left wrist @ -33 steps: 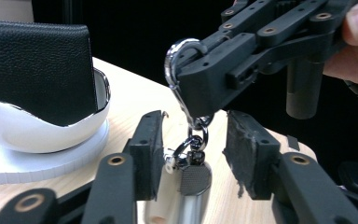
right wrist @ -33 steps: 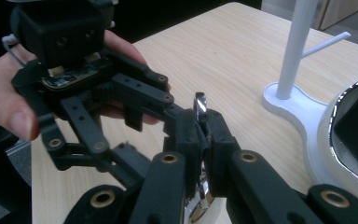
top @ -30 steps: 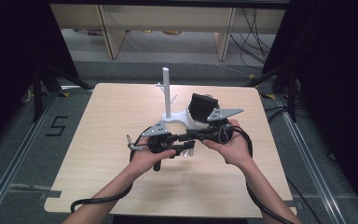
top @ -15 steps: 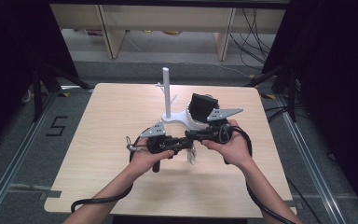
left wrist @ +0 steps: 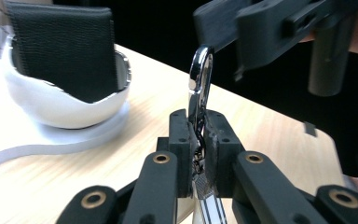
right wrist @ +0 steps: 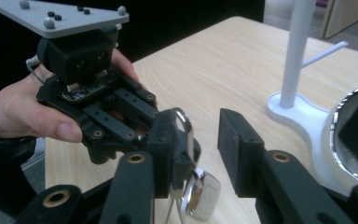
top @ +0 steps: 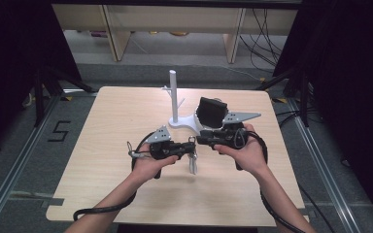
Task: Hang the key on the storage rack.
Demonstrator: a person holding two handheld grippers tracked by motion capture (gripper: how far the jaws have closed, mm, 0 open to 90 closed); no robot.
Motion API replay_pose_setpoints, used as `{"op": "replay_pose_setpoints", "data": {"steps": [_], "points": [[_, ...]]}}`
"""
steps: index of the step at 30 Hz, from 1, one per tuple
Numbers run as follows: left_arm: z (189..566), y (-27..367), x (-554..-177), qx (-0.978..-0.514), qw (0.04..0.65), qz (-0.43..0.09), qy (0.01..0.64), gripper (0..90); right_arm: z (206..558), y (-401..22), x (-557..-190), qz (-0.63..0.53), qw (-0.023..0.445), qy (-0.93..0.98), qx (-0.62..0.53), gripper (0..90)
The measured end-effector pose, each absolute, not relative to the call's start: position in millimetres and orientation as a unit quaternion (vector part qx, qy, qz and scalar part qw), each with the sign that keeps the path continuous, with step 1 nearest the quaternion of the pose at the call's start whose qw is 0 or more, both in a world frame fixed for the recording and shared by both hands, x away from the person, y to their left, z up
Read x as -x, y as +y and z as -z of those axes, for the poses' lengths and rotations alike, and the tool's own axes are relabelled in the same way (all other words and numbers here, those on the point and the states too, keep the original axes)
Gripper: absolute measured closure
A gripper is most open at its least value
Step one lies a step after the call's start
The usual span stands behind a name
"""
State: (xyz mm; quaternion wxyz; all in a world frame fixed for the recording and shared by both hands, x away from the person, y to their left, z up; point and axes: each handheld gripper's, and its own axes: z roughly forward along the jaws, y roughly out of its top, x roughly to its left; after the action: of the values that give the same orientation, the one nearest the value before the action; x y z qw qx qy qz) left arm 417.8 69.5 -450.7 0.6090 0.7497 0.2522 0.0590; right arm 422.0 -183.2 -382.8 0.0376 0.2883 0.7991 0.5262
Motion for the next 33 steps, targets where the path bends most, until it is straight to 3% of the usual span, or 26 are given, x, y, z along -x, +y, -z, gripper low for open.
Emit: {"op": "replay_pose_setpoints", "data": {"steps": [14, 26, 33], "points": [[444, 93, -418, -0.747, 0.585, -0.138, 0.286, 82.2, 398, -224, -416, -0.535, 0.087, 0.766, -0.345, 61.7], [433, 123, -430, -0.715, 0.568, -0.217, 0.346, 82.2, 442, -264, -401, -0.517, 0.145, 0.729, -0.425, 59.5], [425, 133, -441, -0.698, 0.553, -0.261, 0.374, 82.2, 455, -267, -394, -0.505, 0.154, 0.718, -0.453, 59.0]]}}
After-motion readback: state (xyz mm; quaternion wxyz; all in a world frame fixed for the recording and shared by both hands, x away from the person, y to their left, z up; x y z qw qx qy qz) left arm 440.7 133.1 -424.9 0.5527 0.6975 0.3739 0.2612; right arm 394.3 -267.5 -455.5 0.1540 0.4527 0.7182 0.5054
